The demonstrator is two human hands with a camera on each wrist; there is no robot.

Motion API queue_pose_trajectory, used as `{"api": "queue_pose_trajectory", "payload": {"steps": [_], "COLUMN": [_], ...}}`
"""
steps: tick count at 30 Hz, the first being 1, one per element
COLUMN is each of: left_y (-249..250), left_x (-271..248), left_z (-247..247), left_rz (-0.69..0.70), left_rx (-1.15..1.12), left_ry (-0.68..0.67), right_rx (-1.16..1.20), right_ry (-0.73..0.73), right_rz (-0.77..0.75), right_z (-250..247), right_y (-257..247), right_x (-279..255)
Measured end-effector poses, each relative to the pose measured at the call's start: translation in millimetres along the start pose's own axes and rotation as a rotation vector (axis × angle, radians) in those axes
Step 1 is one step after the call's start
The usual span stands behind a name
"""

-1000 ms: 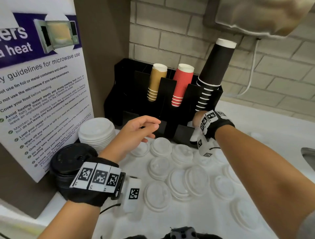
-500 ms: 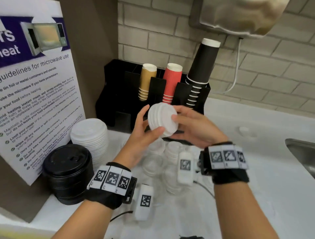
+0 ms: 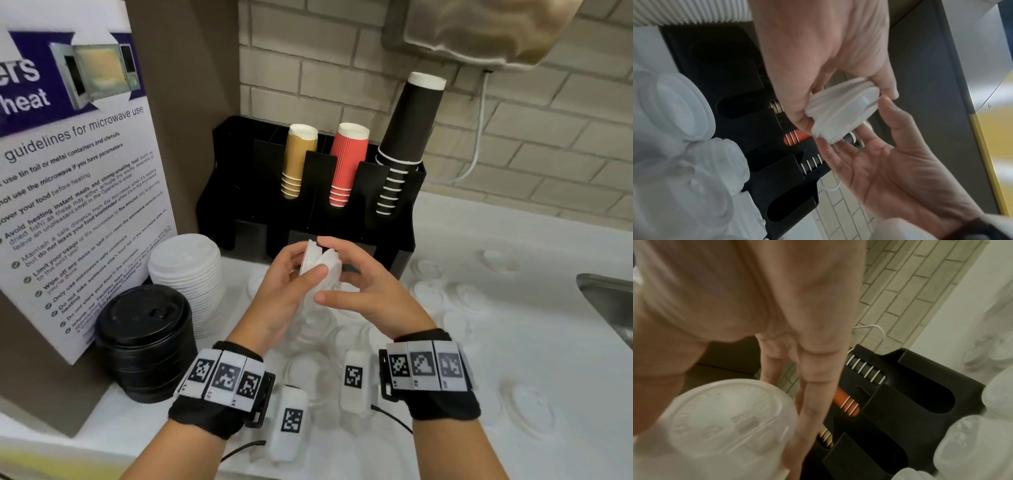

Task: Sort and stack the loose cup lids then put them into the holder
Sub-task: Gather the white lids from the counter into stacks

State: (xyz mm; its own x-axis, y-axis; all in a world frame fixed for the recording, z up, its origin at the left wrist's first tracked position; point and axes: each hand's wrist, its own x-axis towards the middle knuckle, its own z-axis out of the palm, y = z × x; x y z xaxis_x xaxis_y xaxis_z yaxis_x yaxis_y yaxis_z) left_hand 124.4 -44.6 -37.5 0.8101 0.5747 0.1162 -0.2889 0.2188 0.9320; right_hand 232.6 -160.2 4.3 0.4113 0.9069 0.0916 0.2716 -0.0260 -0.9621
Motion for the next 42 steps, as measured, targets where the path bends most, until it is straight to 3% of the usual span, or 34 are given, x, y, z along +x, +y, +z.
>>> {"api": "queue_pose_trajectory", "payload": {"steps": [6,18,27,42], "left_y": [4,11,13,17], "left_x": [-3,-6,-8,-6], "left_z": [0,2,4,3], "left_rz": [0.019,0.014,0.06,0.039], "left_rx": [0.0,-0.008,0.005,0.037], "left_ry": [-0.04,-0.017,0.018,-0.037], "right_rx": [-0.018,-0.105,-0.111,-0.122], "right_ry": [0.088,0.043,0.089,0.001], "right_rz": [-0.069,-0.178,-0.202,-0.205], "right_z": [8,16,15,4], "right_y": [-3,-5,-5,-11], "right_x": [1,5,4,2]}}
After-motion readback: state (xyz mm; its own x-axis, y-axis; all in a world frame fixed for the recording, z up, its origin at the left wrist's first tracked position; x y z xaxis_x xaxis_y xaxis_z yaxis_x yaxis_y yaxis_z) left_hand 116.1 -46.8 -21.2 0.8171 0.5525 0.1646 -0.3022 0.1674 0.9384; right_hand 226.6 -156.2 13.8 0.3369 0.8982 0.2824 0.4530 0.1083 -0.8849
